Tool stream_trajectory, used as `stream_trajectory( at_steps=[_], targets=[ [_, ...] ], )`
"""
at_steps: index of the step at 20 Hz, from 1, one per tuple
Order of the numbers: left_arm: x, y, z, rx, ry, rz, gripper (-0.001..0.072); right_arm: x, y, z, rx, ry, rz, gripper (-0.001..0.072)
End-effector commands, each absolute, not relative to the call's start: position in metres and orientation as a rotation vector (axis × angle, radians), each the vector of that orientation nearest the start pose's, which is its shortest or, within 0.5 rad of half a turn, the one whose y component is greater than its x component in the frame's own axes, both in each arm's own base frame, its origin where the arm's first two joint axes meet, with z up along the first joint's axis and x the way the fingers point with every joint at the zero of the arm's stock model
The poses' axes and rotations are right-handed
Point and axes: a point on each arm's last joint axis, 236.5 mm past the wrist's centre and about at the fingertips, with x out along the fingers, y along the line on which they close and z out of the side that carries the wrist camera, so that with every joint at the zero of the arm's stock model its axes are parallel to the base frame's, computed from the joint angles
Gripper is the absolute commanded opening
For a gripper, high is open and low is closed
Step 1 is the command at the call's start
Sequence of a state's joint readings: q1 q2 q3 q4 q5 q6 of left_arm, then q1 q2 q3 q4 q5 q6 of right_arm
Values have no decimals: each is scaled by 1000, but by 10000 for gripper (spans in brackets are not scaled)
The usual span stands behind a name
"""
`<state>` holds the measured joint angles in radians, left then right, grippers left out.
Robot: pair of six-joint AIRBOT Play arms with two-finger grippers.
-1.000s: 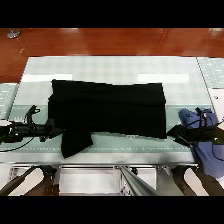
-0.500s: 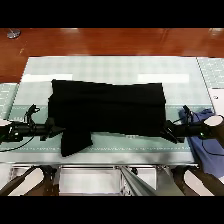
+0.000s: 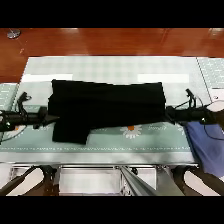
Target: Fold the shirts.
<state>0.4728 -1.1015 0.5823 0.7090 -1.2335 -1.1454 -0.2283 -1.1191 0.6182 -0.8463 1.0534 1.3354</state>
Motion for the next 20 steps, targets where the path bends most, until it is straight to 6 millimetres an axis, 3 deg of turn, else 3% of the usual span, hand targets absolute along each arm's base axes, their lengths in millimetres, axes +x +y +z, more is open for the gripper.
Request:
stream_trajectory(
  at_steps=[1,5,11,16,19,20],
  targets=[
    [321,-28,-14,-874,1193,-266,26,334,63,-30,697,1250,224,32],
    [376,-44,-3,-856,1175,-354,26,382,64,-22,750,1225,254,32],
    [466,-55,-20,-865,1186,-349,26,446,61,-36,748,1217,251,32],
    [504,-38,-28,-889,1160,-318,26,481,54,-47,774,1210,232,32],
    [507,-38,-38,-891,1171,-317,26,485,60,-62,836,1235,233,33],
    [502,-42,-42,-889,1198,-338,98,485,61,-65,845,1244,236,49]
  ],
)
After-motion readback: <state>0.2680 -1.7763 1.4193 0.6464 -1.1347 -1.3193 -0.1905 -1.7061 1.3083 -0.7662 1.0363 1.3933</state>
